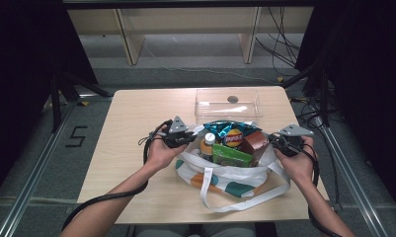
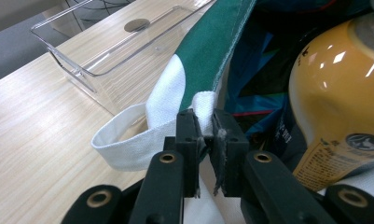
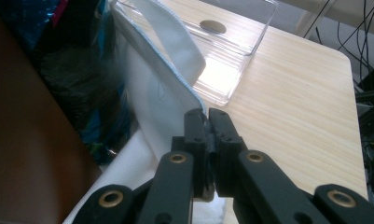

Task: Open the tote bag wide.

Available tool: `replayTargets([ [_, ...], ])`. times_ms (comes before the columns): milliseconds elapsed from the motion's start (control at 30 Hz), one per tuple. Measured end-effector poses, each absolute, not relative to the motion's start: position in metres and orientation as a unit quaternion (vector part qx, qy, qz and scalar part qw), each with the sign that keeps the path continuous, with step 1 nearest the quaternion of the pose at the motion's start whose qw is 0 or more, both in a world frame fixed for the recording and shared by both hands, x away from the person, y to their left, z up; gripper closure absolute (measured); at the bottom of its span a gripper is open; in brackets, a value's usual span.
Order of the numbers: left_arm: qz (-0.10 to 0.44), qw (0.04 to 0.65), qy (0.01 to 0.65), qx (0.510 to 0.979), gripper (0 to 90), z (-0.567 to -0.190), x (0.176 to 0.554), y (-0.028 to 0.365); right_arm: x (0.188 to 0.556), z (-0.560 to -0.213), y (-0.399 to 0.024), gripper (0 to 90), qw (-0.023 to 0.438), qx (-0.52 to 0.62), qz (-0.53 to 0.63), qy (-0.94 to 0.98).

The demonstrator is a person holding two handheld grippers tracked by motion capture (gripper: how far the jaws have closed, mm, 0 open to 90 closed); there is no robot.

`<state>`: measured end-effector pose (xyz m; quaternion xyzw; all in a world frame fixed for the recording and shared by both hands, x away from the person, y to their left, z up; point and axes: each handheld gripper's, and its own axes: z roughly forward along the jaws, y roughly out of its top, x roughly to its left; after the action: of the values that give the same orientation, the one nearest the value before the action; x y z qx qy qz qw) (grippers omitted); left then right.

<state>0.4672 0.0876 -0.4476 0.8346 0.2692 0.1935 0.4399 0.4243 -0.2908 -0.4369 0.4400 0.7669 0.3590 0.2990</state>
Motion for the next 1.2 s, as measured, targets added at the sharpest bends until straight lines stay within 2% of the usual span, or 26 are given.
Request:
replayTargets([
  [567, 0.198, 0.444, 0.273, 0.83, 81.0, -0.451, 0.466, 0.088, 0.426, -0.439, -0.292, 87.4, 0.289, 0.447, 0.362, 0.765],
  [700, 0.199, 0.45, 0.271, 0.827, 78.8, -0.447, 0.464, 0.09, 0.425, -0.437, -0.294, 82.5, 0.277, 0.464, 0.377, 0.752],
  [733, 0.199, 0.45, 0.271, 0.827, 77.3, -0.447, 0.464, 0.09, 0.425, -0.437, -0.294, 82.5, 0.277, 0.464, 0.377, 0.752],
  [800, 0.2, 0.464, 0.277, 0.818, 71.7, -0.441, 0.461, 0.094, 0.423, -0.433, -0.299, 74.5, 0.283, 0.465, 0.392, 0.741],
  [1033, 0.214, 0.497, 0.303, 0.785, 48.4, -0.423, 0.447, 0.117, 0.415, -0.407, -0.306, 62.5, 0.296, 0.481, 0.441, 0.698],
  [1200, 0.224, 0.511, 0.319, 0.766, 41.4, -0.421, 0.438, 0.136, 0.415, -0.397, -0.308, 58.7, 0.301, 0.475, 0.456, 0.69],
])
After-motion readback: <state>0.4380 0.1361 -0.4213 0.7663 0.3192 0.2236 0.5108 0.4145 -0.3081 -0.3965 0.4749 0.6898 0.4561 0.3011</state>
